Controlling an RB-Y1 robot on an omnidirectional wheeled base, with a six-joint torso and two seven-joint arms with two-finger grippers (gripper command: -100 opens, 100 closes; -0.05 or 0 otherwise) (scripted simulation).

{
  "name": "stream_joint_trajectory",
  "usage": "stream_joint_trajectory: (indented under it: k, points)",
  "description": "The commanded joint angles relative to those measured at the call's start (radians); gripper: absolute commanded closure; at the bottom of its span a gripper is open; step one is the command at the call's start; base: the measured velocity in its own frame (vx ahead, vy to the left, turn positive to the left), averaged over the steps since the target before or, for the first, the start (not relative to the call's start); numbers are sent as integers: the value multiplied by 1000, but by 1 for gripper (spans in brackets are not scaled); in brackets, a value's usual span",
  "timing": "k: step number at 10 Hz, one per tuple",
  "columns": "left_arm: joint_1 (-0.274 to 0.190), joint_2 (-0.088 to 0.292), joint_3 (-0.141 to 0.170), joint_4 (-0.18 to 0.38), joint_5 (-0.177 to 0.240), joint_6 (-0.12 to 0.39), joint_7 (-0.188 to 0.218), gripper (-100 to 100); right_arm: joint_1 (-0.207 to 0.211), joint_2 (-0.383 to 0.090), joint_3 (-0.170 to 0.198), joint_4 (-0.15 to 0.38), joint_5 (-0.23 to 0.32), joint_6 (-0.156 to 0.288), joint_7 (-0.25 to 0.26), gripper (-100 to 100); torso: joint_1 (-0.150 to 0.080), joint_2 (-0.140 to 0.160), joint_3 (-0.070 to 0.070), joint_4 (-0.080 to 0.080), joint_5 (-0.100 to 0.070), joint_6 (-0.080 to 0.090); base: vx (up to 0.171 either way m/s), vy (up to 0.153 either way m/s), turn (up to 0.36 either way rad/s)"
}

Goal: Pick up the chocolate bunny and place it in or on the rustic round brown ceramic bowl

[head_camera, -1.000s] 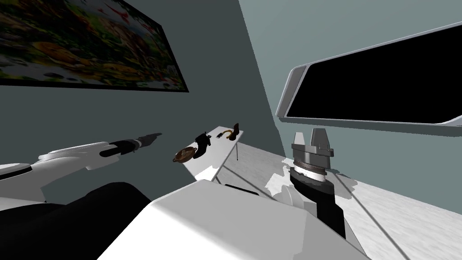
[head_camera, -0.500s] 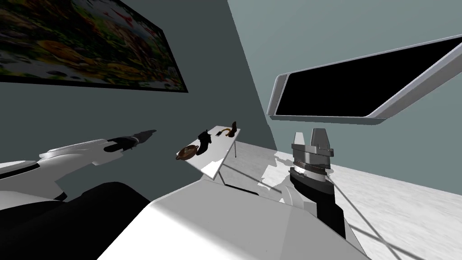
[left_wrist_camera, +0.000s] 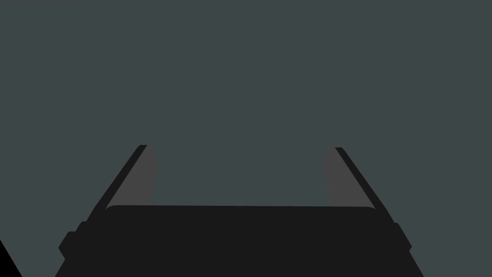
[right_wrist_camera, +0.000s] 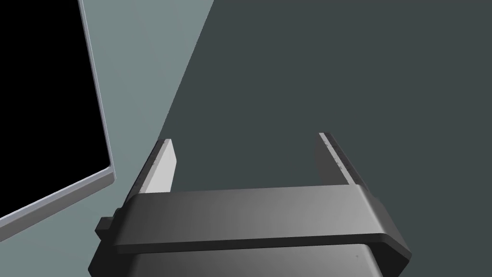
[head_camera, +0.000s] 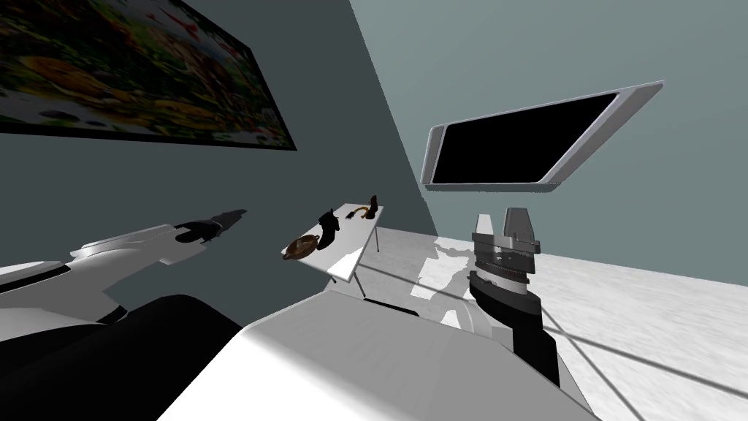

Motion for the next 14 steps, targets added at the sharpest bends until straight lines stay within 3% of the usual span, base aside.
stream_joint_trajectory:
  k: [1,2,3,5,6,7,8,9,10,11,12,13,14]
  points:
    - [-50,5,-25,22,-4,-1,8,-100,0,0,0,0,0,0,0,0,0,0,0,0,0,0,23,-7,33]
    - [-59,5,-25,22,-4,-1,8,-100,0,0,0,0,0,0,0,0,1,-1,0,0,0,0,17,1,17]
    - [-103,-12,-32,57,35,49,-45,-100,0,0,0,0,0,0,0,0,2,-1,-1,0,-1,1,-143,71,-273]
    - [-124,-12,-32,57,35,107,-91,-100,-1,0,0,0,0,0,0,0,15,7,4,3,-6,11,-273,67,-313]
    - [-160,-12,-32,57,35,114,-91,-100,-1,0,0,0,0,0,0,0,17,4,4,4,-10,8,-79,36,-37]
    - [-142,-12,-32,57,35,114,-91,-100,0,0,0,0,0,0,0,0,17,-2,1,4,-13,5,13,3,1]
    - [-162,-12,-32,57,35,114,-91,-100,0,0,0,0,0,0,0,0,18,-6,-1,4,-16,1,33,-11,42]
    - [-216,-29,-38,93,74,163,-141,-100,0,0,0,0,0,0,0,0,20,-8,-1,5,-19,0,-142,63,-448]
    - [-265,-29,-38,93,74,179,-162,-100,0,0,0,0,0,0,0,0,25,0,3,6,-19,0,-308,101,-317]
    - [-278,-29,-38,93,74,206,-190,-100,-1,0,0,0,0,0,0,0,27,10,9,9,-18,2,-223,54,-146]
    - [-282,-29,-38,93,74,229,-190,-100,0,0,0,0,0,0,0,0,26,9,9,9,-18,0,-66,0,18]
    - [-339,-46,-45,128,113,254,-231,-100,0,0,0,0,0,0,0,0,25,3,6,8,-19,-5,-163,23,-337]
    - [-338,-46,-45,128,113,291,-260,-100,-1,0,0,0,0,0,0,0,26,7,7,8,-19,-3,-274,51,-394]
